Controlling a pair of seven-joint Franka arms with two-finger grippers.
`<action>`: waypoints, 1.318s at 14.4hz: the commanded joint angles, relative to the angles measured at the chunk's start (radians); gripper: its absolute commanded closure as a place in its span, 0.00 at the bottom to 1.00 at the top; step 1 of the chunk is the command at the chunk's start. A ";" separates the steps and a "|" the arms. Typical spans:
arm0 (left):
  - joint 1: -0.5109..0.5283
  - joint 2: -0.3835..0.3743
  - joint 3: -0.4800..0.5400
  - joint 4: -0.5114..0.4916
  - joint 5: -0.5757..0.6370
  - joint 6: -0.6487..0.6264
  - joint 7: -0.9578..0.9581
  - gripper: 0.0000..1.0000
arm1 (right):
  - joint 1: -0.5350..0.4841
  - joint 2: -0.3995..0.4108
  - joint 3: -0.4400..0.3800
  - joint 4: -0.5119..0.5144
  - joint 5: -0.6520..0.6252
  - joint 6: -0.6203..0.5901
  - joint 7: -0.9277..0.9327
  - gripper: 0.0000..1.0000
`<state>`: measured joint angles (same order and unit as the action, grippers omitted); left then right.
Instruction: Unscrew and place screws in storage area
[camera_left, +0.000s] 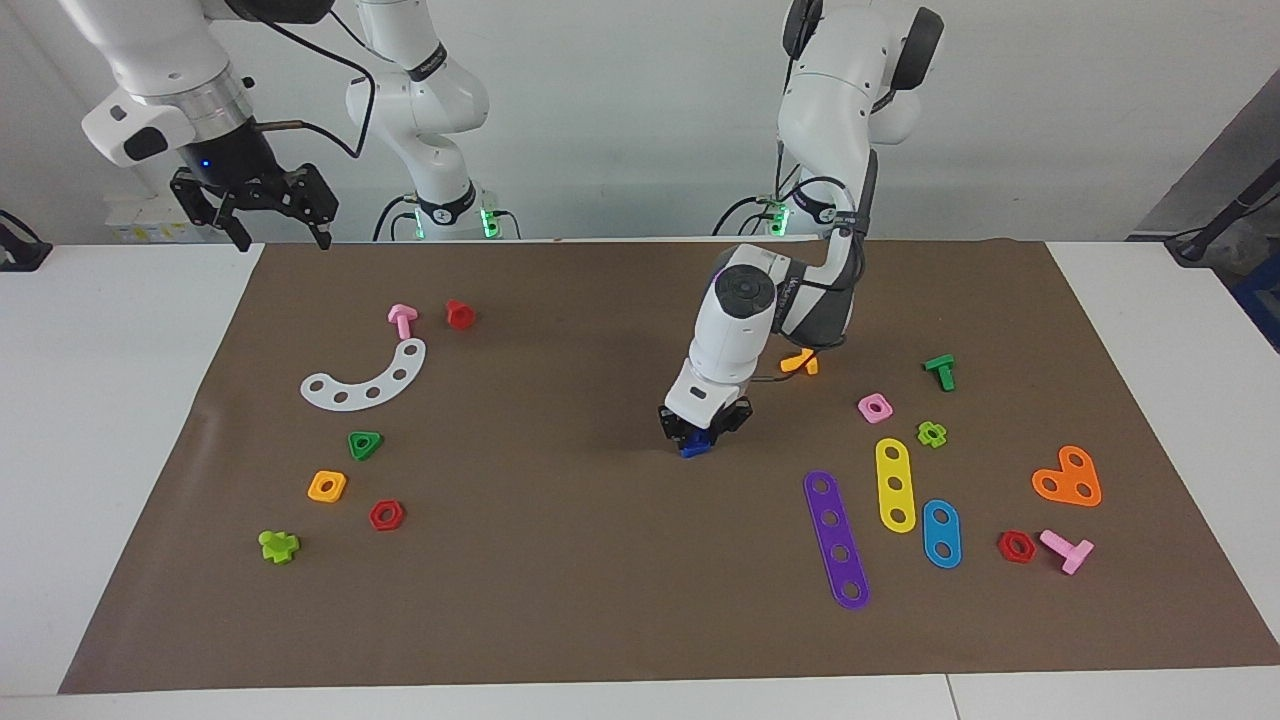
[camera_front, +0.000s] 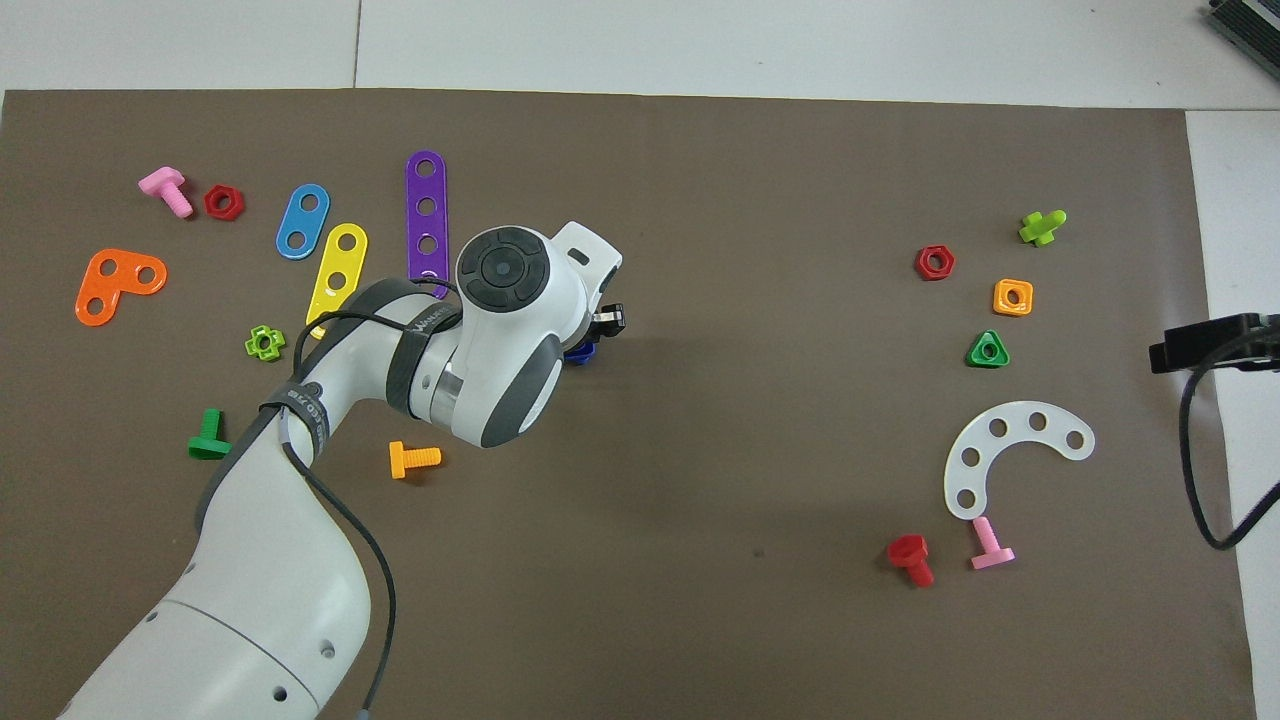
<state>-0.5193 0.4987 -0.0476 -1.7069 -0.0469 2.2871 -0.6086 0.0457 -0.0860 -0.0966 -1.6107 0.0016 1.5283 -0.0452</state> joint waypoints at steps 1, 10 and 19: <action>-0.019 -0.009 0.018 -0.005 -0.010 -0.005 -0.007 0.69 | -0.010 -0.009 0.012 -0.005 -0.003 -0.010 0.019 0.00; -0.021 -0.002 0.017 0.059 -0.036 -0.080 -0.019 1.00 | -0.009 -0.009 0.012 -0.005 -0.003 -0.010 0.019 0.00; 0.014 0.024 0.031 0.269 -0.048 -0.363 -0.027 1.00 | -0.010 -0.009 0.012 -0.003 -0.003 -0.010 0.019 0.00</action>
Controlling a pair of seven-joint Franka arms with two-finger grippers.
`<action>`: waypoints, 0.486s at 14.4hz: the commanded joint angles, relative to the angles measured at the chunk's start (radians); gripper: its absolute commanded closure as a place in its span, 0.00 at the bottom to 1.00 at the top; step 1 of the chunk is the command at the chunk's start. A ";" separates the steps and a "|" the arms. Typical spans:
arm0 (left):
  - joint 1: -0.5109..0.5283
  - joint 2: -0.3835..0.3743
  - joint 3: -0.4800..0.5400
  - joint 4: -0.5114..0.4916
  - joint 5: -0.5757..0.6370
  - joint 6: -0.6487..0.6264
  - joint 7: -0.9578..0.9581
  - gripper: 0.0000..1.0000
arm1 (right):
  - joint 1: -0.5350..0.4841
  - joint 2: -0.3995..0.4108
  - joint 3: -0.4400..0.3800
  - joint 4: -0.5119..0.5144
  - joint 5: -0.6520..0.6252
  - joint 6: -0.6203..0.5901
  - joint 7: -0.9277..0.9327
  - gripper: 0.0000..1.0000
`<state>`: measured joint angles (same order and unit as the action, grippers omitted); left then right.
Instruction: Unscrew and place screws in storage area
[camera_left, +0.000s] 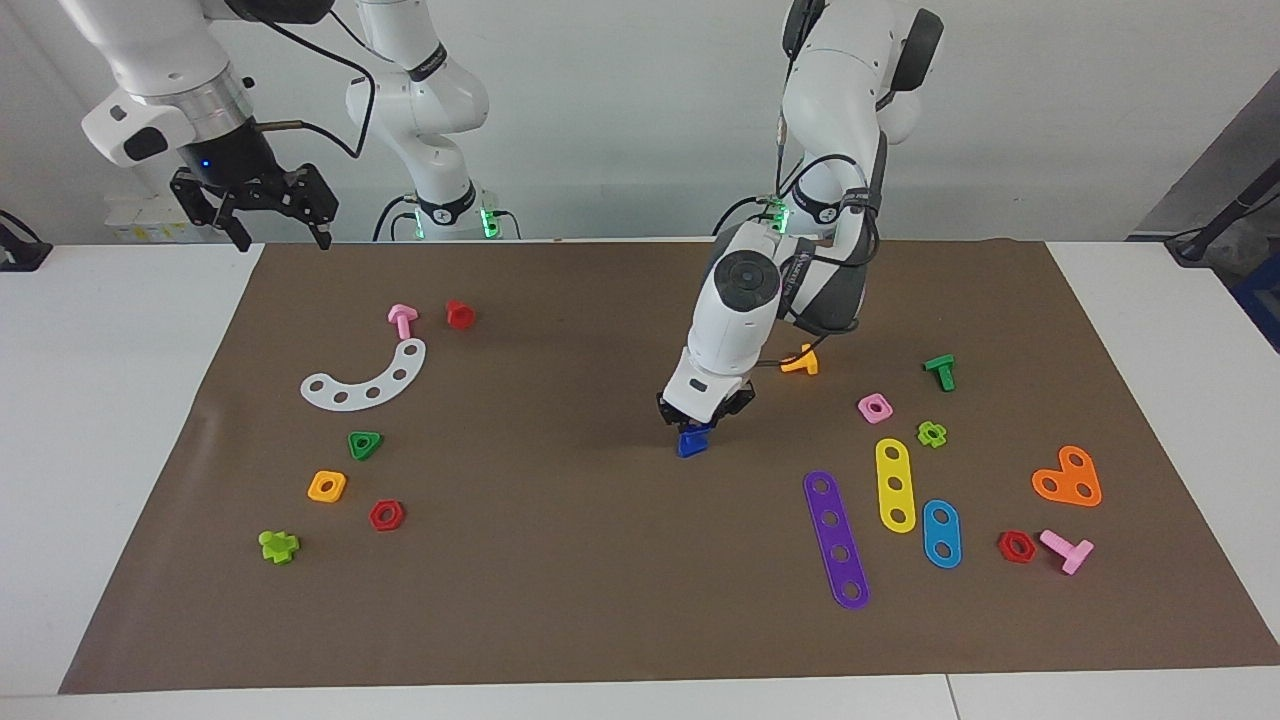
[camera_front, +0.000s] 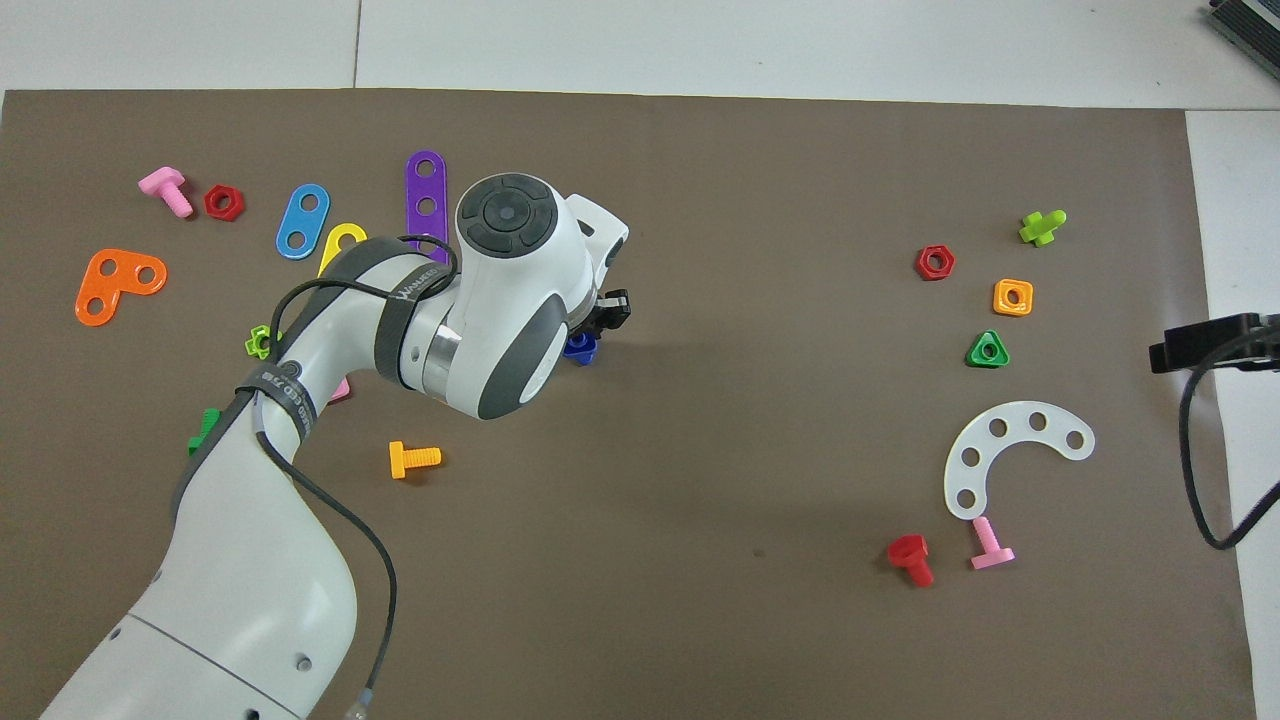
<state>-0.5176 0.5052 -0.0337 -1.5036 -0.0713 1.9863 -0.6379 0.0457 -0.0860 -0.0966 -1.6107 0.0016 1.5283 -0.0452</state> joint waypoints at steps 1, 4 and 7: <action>0.046 0.007 0.015 0.066 -0.016 -0.058 0.006 1.00 | -0.009 -0.009 0.012 -0.005 -0.003 -0.010 0.019 0.00; 0.134 -0.075 0.014 -0.010 -0.022 -0.064 0.104 1.00 | -0.009 -0.009 0.012 -0.003 -0.003 -0.010 0.018 0.00; 0.198 -0.163 0.014 -0.194 -0.024 -0.034 0.248 1.00 | -0.009 -0.009 0.012 -0.003 -0.003 -0.010 0.019 0.00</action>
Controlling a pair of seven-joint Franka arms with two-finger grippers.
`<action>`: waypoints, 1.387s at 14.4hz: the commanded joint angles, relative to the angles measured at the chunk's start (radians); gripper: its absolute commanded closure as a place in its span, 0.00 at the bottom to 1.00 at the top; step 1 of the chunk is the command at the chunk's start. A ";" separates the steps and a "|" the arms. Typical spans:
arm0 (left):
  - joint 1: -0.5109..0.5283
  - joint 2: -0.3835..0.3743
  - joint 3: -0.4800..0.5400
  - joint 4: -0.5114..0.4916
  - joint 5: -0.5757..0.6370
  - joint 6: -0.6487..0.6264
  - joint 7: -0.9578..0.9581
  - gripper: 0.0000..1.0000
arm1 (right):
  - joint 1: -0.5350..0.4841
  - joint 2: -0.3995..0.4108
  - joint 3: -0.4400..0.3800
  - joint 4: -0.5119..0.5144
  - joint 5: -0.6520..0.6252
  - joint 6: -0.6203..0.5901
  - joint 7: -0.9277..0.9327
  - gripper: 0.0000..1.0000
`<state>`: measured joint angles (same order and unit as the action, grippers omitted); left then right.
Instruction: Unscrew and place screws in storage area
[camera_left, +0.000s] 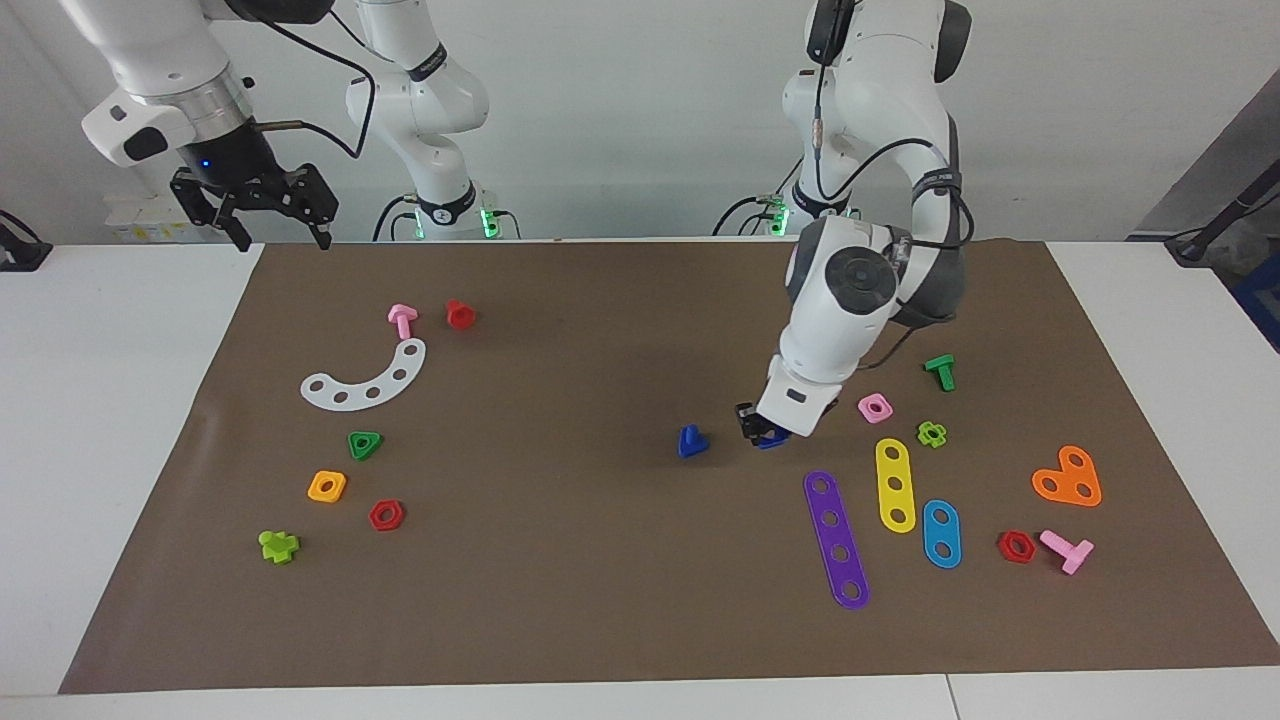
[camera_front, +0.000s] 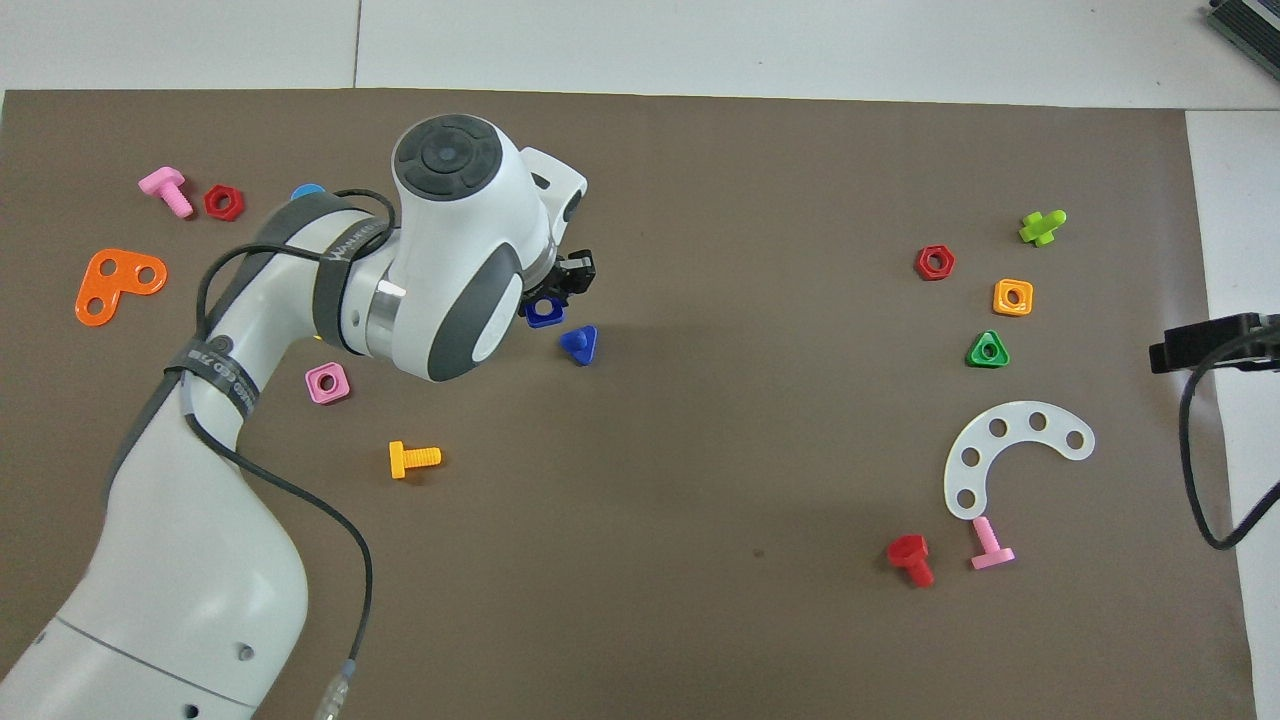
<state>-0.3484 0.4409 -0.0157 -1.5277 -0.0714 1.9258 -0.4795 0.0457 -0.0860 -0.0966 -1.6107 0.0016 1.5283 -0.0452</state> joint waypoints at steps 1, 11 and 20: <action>0.052 -0.119 -0.004 -0.224 -0.024 0.051 0.134 1.00 | -0.010 -0.009 0.012 -0.005 -0.003 -0.010 0.018 0.00; 0.068 -0.211 -0.004 -0.582 -0.025 0.432 0.180 0.49 | -0.018 -0.021 0.011 -0.017 -0.005 -0.028 0.010 0.00; 0.181 -0.205 -0.004 -0.300 -0.022 0.120 0.203 0.00 | 0.290 0.165 0.066 -0.037 -0.005 0.286 0.369 0.00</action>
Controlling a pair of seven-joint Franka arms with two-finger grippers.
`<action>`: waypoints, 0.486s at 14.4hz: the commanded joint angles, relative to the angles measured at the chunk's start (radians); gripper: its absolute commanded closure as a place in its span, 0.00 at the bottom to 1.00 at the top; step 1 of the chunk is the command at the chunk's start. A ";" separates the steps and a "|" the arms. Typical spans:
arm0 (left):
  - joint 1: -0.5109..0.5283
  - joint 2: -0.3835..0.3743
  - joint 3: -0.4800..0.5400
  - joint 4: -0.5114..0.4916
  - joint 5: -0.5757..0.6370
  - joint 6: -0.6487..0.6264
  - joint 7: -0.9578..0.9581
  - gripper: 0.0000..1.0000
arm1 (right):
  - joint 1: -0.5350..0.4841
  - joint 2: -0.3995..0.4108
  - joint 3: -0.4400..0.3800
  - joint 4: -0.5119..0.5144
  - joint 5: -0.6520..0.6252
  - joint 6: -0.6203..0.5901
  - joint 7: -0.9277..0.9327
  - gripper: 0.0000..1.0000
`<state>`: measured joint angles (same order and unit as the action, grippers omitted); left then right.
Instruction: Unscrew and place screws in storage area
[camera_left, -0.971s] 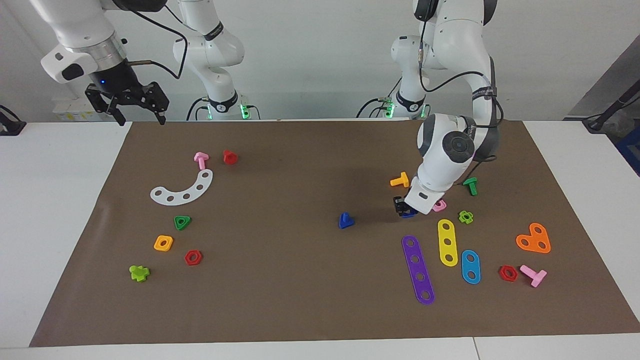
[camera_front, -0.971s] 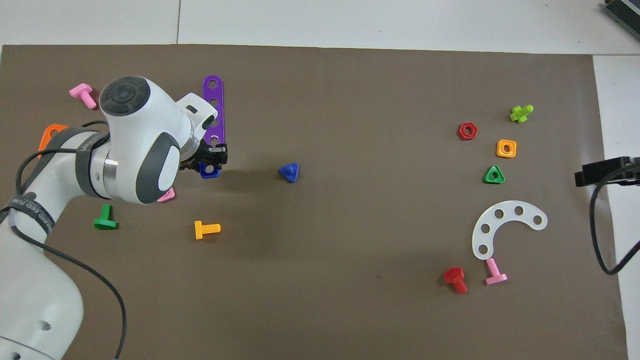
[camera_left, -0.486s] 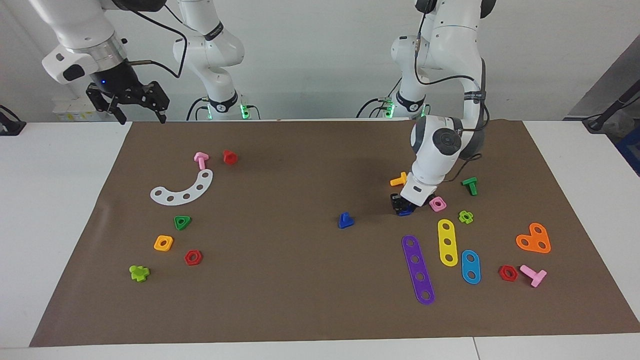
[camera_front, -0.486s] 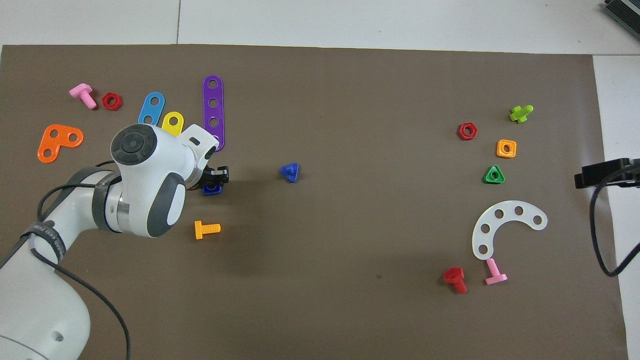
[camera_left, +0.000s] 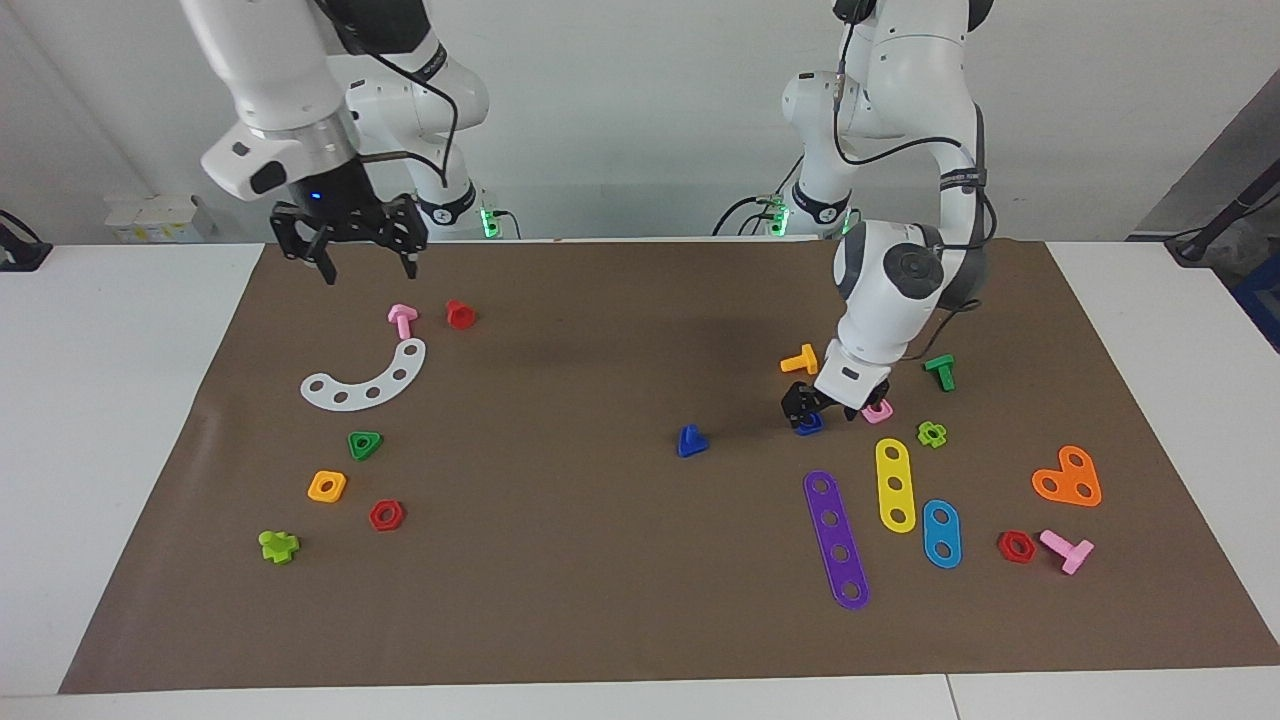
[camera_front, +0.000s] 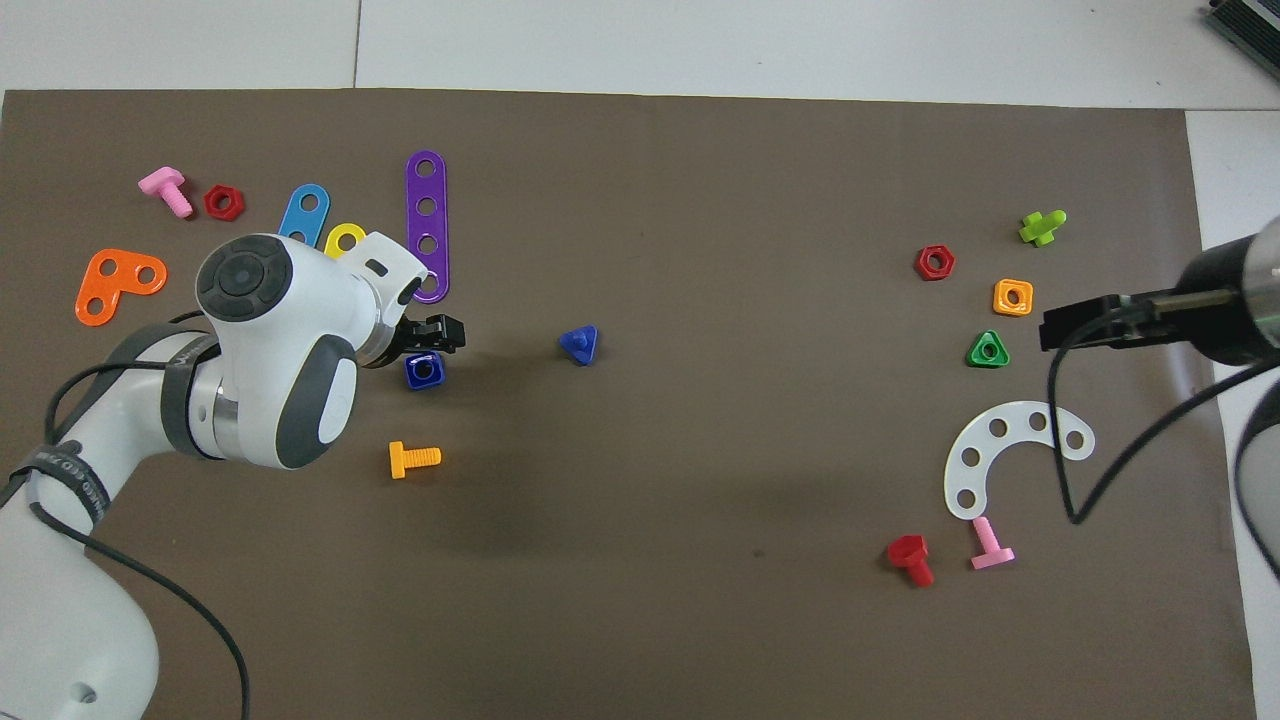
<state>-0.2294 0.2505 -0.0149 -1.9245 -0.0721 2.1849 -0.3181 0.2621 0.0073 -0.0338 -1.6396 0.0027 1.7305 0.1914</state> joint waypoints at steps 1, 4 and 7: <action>0.091 -0.014 -0.004 0.148 -0.022 -0.208 0.075 0.01 | 0.130 0.126 0.002 -0.003 -0.006 0.156 0.225 0.00; 0.192 -0.036 -0.003 0.240 -0.009 -0.344 0.203 0.06 | 0.264 0.291 0.003 0.036 -0.003 0.370 0.457 0.00; 0.243 -0.040 -0.005 0.330 0.099 -0.479 0.312 0.07 | 0.350 0.442 0.009 0.095 -0.007 0.518 0.578 0.00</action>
<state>-0.0026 0.2102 -0.0089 -1.6551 -0.0387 1.7952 -0.0532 0.5889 0.3505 -0.0273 -1.6329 0.0027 2.2084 0.7162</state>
